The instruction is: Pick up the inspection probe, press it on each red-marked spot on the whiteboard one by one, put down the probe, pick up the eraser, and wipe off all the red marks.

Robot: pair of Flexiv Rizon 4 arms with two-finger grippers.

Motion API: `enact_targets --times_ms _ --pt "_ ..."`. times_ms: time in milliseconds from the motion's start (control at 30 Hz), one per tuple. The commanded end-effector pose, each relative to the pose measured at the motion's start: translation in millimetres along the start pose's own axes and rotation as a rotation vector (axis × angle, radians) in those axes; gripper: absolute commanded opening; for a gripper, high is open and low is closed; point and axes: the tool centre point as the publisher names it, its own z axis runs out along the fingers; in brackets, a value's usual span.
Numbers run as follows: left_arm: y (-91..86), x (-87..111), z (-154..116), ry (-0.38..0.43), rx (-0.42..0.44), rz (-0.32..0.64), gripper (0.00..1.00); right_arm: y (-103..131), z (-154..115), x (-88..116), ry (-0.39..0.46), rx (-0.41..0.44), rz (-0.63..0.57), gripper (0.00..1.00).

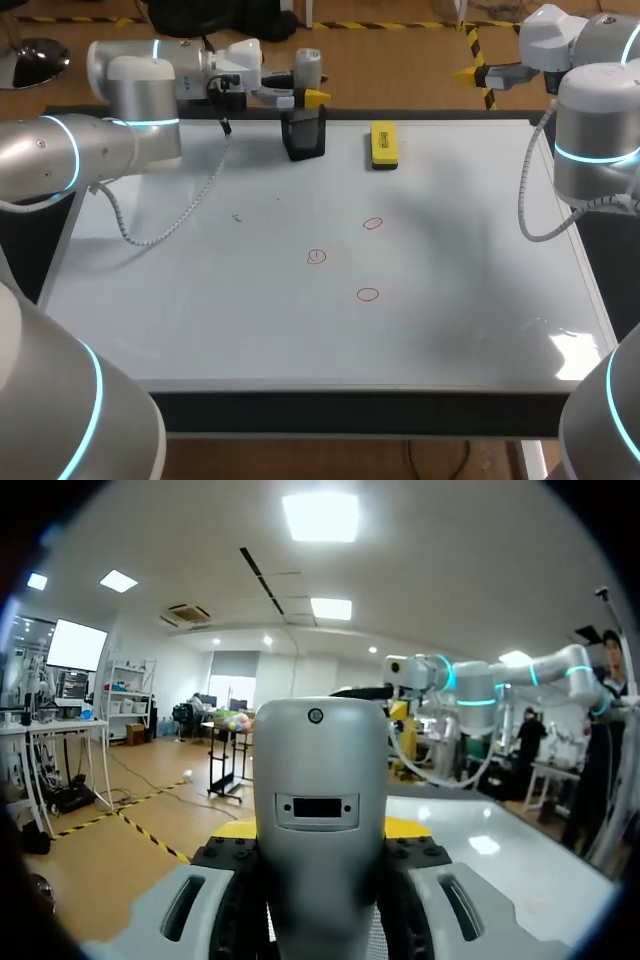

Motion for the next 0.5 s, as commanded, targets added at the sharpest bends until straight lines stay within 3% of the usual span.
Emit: enact_targets --times_ms 33,500 --pt "-3.9 8.9 -2.8 -0.020 0.010 0.010 0.00 0.0 0.4 -0.4 0.001 0.001 0.000 1.00" --pt "-36.4 15.9 -8.4 -0.042 0.068 0.088 0.00 0.0 0.4 -0.4 0.001 0.001 0.000 1.00"
